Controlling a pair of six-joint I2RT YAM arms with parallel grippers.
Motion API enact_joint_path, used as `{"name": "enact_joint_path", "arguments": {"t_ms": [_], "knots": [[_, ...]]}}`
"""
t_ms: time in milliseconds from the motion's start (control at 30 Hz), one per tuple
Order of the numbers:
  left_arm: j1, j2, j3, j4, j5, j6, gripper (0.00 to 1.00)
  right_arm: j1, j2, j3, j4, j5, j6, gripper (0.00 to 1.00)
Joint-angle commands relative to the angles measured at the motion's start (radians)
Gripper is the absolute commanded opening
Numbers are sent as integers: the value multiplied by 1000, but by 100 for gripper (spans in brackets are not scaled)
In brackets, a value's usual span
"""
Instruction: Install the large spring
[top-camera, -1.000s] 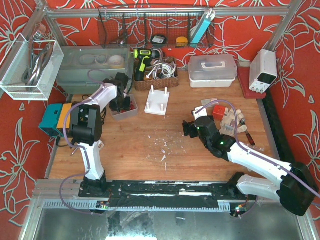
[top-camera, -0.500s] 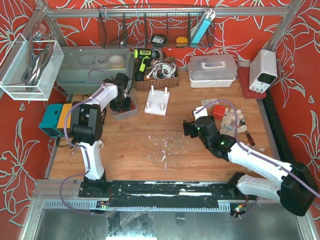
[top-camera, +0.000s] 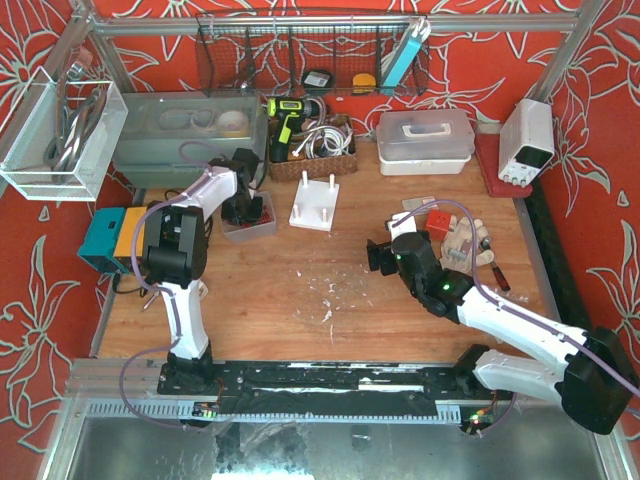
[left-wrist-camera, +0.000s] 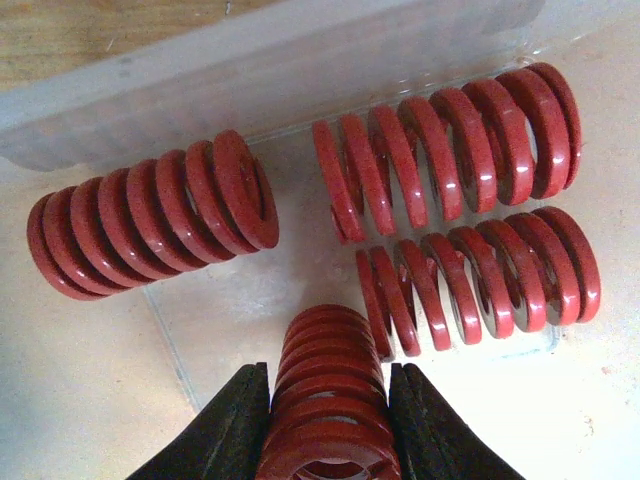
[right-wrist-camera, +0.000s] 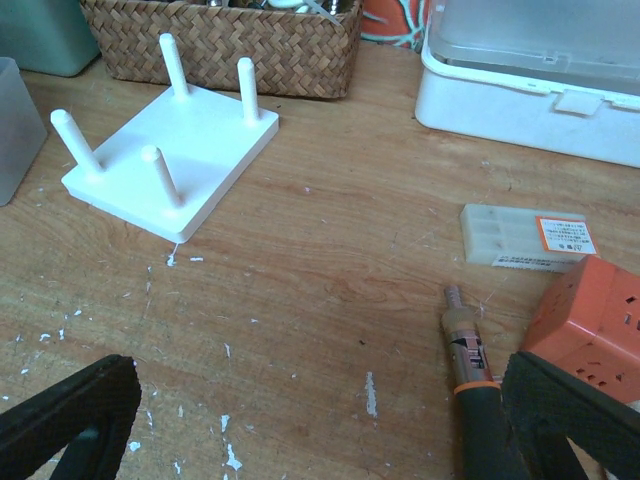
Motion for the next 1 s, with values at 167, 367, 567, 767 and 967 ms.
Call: {"name": "enact_joint_path", "arguments": {"t_ms": [167,367,567,767,967], "knots": [[-2,-87,70,-103,-51,0,14,6,-13,-12,-8,26,-9,99],[-11,-170,106,-104,-70,1,12,7,-11,-11,-11,26,-9,99],[-46,-208,186,-130,-68,5,11,7,-9,-11,-8,30,-9,99],[-148,-183,265,-144,-34,4,11,7,-9,-11,-10,38,-11,99],[-223,-109,316,-141,43,-2,11,8,-6,-11,-10,40,-12,99]]}}
